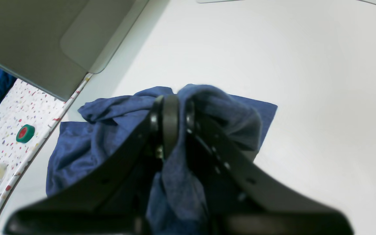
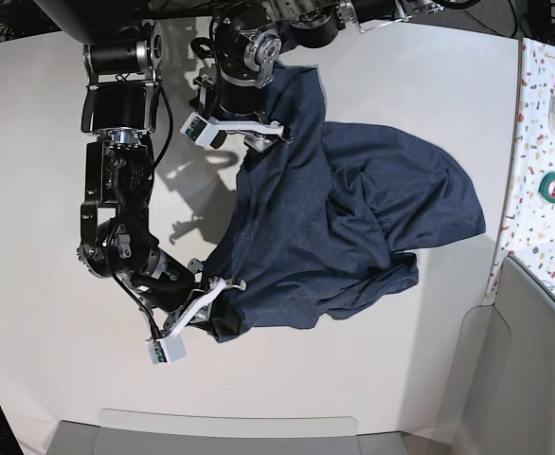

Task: Layout the t-shirt on the table in an organized manner, then fold the t-shirt properly
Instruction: 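Pull the held fabric with the left gripper toward the right arm's base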

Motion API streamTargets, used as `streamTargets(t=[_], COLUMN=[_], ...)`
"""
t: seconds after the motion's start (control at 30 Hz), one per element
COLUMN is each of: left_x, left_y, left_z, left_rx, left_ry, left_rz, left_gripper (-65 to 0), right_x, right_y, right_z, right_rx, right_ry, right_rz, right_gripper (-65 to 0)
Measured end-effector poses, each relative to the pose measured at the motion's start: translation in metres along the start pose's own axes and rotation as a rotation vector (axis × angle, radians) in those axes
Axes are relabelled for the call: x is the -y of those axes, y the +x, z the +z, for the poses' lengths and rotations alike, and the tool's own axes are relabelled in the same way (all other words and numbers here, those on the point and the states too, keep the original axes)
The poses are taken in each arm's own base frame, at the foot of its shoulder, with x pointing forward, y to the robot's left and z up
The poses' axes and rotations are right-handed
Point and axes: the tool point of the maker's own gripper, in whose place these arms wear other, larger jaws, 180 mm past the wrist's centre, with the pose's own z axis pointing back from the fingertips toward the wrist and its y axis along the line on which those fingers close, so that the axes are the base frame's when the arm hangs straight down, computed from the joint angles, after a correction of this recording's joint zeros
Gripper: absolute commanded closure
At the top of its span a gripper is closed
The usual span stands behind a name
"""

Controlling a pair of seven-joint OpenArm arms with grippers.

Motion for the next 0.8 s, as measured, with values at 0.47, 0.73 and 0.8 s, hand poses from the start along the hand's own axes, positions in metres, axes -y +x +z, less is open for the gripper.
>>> streamTargets(t=[0.47, 0.73, 0.8], left_x=[-0.006, -0.014, -0.016], left_y=[-0.004, -0.006, -0.009], left_z=[-0.004, -0.009, -0.011], left_rx=[-0.006, -0.023, -0.034], left_ry=[0.055, 0.073, 0.093], left_rz=[-0.064, -0.07, -0.078], left_gripper=[-43.6, -43.6, -43.6], right_x=[0.0, 0.0, 0.0], right_y=[0.0, 0.0, 0.0], right_z=[0.0, 0.0, 0.0], right_rx=[0.0, 0.0, 0.0], right_ry=[0.0, 0.001, 0.0], right_rz=[0.0, -0.001, 0.0], right_gripper=[-2.3, -2.3, -2.3])
